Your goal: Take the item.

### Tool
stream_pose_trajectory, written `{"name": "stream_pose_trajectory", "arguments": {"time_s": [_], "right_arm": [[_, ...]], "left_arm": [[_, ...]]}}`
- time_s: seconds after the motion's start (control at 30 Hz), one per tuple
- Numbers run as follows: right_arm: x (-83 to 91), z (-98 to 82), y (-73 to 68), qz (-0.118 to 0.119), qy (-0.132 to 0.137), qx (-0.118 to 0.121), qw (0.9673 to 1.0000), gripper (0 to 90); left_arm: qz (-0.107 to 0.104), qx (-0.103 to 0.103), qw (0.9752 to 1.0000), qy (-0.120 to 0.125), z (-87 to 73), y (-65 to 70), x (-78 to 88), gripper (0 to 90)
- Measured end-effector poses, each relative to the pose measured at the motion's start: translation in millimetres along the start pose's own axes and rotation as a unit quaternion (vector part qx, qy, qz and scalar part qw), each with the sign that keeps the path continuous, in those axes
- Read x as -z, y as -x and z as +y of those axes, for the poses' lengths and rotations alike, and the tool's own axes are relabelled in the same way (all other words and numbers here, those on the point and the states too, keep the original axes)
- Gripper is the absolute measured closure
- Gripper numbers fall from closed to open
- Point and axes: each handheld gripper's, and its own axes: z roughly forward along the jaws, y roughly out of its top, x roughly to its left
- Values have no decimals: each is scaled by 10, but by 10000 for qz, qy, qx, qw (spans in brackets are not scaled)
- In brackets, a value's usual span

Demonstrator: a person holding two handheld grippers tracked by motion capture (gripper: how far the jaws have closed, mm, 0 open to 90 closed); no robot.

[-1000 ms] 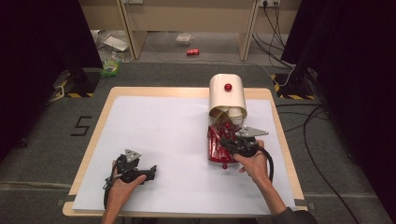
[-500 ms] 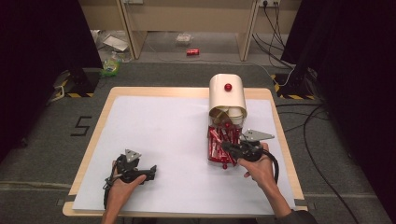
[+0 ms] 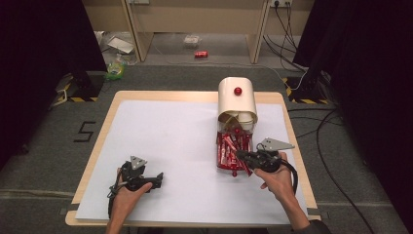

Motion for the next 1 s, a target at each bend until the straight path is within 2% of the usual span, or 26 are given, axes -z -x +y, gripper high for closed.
{"name": "stream_pose_trajectory", "arguments": {"time_s": [0.23, 0.6, 1.0], "right_arm": [[75, -49, -15, 7, 40, -23, 10000, 864], [431, -216, 134, -322, 262, -193, 9989, 863], [623, -306, 262, -618, 363, -281, 9970, 863]], "left_arm": [[-31, 42, 10000, 28, -2, -7, 2, 3], [10, -8, 10000, -1, 0, 3, -2, 2], [10, 3, 10000, 8, -1, 2, 0, 3]]}}
